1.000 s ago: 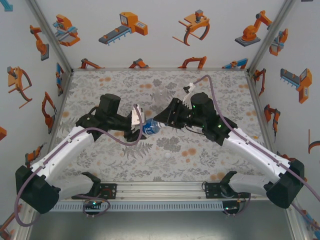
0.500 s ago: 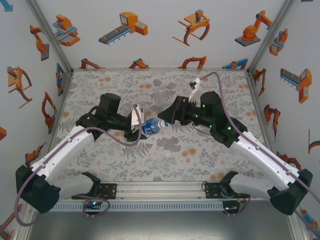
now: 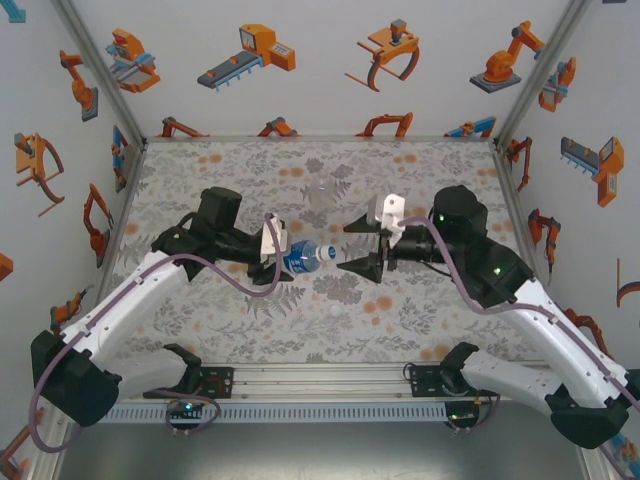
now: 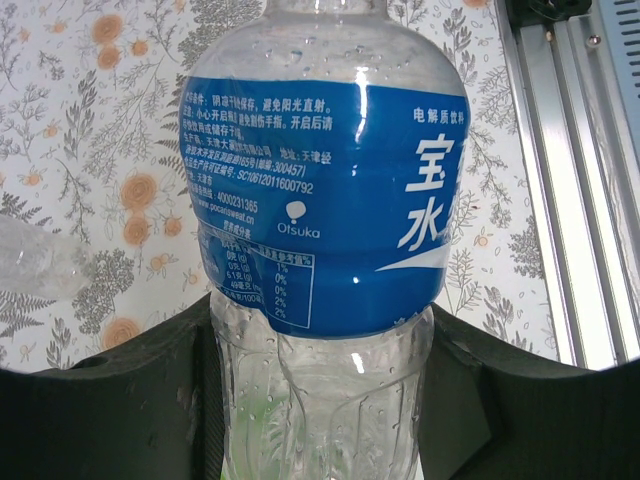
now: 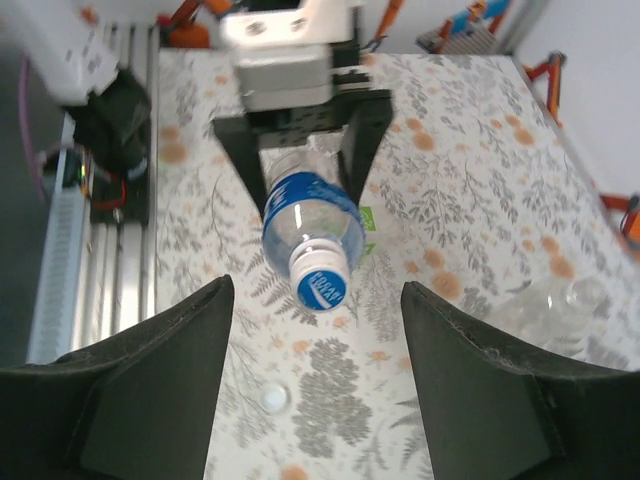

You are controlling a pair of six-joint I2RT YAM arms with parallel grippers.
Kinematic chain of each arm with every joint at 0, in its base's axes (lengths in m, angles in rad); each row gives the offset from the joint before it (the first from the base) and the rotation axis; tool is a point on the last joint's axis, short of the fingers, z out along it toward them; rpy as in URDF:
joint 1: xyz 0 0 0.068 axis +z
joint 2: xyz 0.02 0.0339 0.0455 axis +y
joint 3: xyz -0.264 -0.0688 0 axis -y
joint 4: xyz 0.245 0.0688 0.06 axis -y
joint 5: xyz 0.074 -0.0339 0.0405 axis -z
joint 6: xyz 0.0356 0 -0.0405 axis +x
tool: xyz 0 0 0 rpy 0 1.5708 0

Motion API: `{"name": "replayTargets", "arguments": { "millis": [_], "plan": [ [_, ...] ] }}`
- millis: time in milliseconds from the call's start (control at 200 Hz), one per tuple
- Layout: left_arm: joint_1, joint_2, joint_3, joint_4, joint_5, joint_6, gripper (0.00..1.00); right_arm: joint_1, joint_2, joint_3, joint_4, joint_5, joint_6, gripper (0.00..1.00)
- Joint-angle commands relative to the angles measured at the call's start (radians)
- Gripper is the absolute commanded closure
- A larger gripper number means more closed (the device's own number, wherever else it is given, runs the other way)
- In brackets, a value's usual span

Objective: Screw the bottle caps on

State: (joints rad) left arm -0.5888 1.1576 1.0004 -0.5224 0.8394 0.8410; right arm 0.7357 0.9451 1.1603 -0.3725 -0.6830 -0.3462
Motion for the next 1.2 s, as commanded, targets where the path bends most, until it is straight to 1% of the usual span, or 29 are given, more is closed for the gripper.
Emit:
{"name": "replayTargets", "arguments": {
  "millis": [0,320,501,841,966,1026,1111,1146,1197],
  "plan": [
    [-0.007,-0.002,0.033,-0.027,0.058,0.032,1.00,-0.001,0.007,0.003,-0.057,-0.128,-0.238,0.39],
    [-0.008,0.000,0.036,-0.029,0.069,0.029,1.00,0.002,0.055,-0.069,0.097,-0.118,-0.200,0.45],
    [-0.008,0.000,0.036,-0.030,0.069,0.030,1.00,0.002,0.068,-0.085,0.119,-0.098,-0.187,0.52],
    [-0.008,0.002,0.037,-0.029,0.071,0.029,1.00,0.005,0.080,-0.114,0.156,-0.093,-0.162,0.61],
    [-0.008,0.005,0.039,-0.028,0.072,0.029,1.00,0.008,0.086,-0.119,0.154,-0.102,-0.143,0.69],
    [-0.007,0.005,0.040,-0.030,0.071,0.029,1.00,0.009,0.087,-0.125,0.158,-0.093,-0.110,0.74],
    [-0.007,0.003,0.038,-0.027,0.069,0.028,1.00,0.011,0.089,-0.134,0.173,-0.072,-0.020,0.83],
    [-0.007,0.003,0.038,-0.023,0.067,0.024,1.00,0.013,0.088,-0.143,0.191,-0.053,0.044,0.87],
    [-0.008,0.002,0.038,-0.015,0.064,0.016,1.00,0.015,0.088,-0.162,0.234,-0.007,0.174,0.91]
  ]
}}
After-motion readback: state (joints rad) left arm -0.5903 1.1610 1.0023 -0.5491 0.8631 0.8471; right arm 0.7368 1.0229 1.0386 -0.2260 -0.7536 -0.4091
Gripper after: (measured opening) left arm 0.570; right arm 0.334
